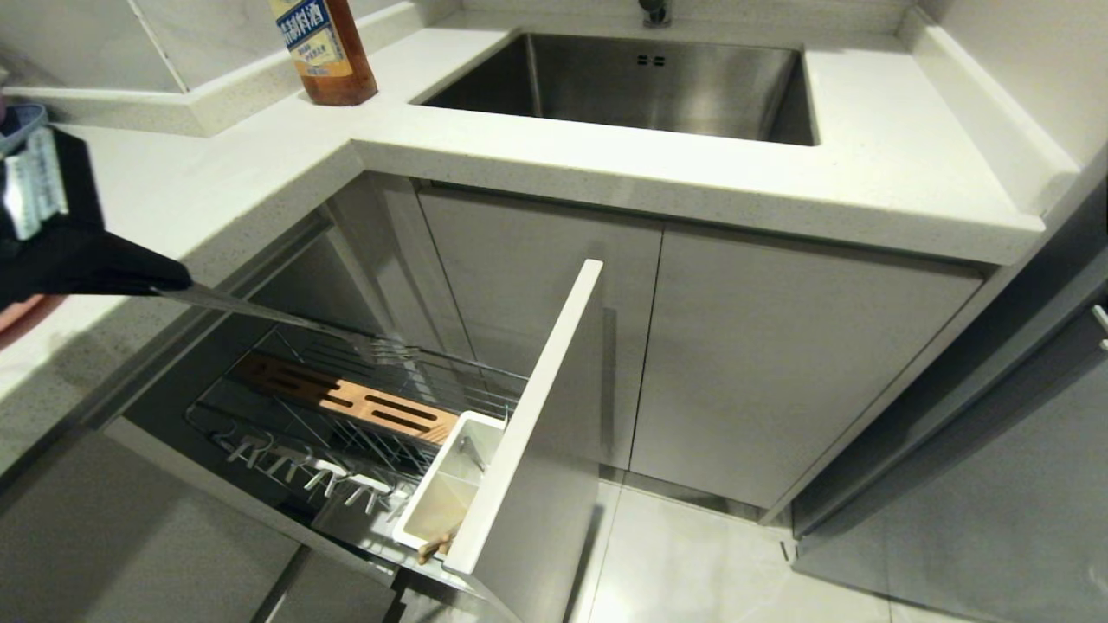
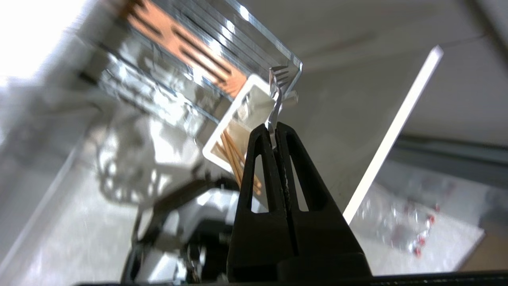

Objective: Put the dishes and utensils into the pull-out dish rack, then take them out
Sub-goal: Take the fork out of the cupboard

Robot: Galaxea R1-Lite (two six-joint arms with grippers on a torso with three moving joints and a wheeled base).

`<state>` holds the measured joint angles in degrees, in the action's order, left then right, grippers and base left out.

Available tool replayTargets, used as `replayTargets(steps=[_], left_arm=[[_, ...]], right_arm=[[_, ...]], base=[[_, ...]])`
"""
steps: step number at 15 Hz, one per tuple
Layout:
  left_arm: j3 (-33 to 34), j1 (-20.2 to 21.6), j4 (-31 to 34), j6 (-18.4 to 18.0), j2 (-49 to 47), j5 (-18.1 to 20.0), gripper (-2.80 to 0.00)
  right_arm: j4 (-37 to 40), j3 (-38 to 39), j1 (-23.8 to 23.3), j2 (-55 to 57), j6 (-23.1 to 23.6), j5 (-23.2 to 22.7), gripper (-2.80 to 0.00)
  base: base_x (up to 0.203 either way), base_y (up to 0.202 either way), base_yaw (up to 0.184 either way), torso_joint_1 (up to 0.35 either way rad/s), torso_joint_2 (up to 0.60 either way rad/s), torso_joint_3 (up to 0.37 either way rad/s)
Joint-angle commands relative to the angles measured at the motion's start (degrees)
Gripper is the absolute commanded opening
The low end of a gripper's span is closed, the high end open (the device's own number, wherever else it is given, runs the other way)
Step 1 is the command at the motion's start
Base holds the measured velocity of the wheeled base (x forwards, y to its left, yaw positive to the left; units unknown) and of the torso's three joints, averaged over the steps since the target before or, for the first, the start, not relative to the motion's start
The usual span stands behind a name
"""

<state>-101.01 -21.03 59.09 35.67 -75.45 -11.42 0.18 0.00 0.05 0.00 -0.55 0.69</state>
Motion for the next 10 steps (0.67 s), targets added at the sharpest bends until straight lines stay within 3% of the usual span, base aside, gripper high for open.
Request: replayTargets(steps=[1, 6, 10], left_arm=[[0.11, 0.00, 0.15, -0.36, 5.58, -1.46, -2.80], [-0.19, 1.56, -3.84, -5.28, 13.33, -6.17, -2.80], [-1.27, 9.29, -9.21, -10.24, 14.60, -9.79, -2.80]], right_arm=[[0.00, 0.10, 0.04, 0.00, 0.00, 0.02, -2.80], [0.00, 0.11, 0.02, 0.00, -0.01, 0.02, -2.80], [0.00, 0.09, 0.00, 0.00, -0.04, 0.02, -2.80]], base=[[0.000, 0.000, 0.000, 0.000, 0.00, 0.000], [0.000, 0.000, 0.000, 0.000, 0.00, 0.000], [0.000, 0.000, 0.000, 0.000, 0.00, 0.000]])
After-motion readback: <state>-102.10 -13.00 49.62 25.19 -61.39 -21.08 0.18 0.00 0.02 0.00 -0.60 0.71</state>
